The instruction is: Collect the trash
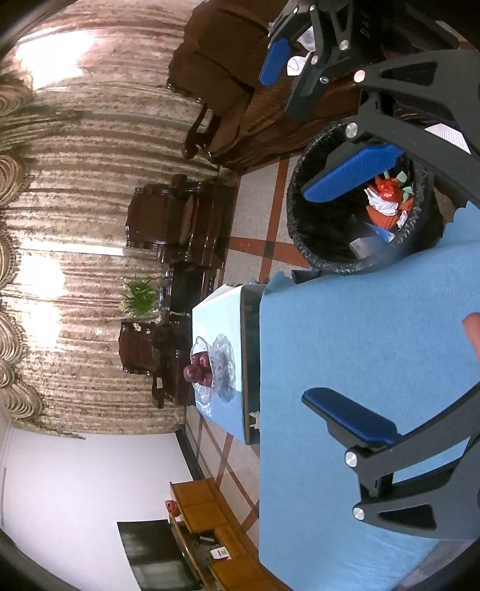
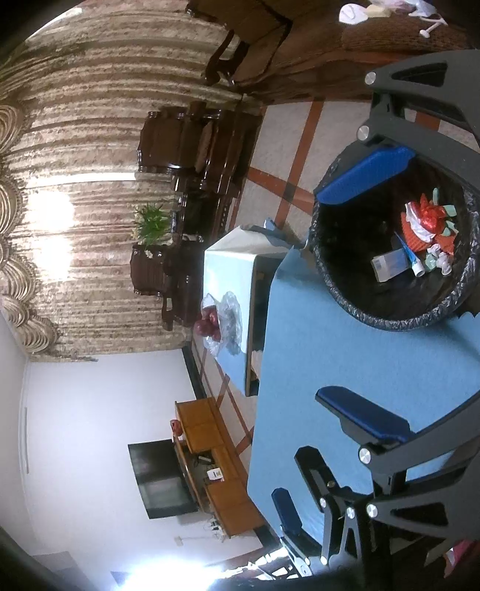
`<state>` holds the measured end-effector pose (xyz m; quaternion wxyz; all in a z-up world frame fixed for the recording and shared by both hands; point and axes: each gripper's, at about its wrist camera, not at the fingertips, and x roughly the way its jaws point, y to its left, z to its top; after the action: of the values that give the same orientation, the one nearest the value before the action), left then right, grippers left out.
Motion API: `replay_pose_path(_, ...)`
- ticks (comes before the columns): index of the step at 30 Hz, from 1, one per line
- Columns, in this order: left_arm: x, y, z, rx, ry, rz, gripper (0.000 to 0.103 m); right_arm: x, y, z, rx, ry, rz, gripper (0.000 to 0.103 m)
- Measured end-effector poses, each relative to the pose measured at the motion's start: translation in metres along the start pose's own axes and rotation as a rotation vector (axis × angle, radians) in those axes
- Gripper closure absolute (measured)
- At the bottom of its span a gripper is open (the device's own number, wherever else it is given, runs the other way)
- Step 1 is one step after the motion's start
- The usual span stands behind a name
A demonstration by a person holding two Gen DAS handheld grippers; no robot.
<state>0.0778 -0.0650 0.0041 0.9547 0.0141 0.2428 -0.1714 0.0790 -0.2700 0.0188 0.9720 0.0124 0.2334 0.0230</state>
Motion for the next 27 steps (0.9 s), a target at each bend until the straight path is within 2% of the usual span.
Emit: replay_pose_path(27,-0.015,0.013,0.001,0.000,-0.025,0.040,0.005,-0.008,0.015,0.008,-0.025,-0.024,0.018,0.006)
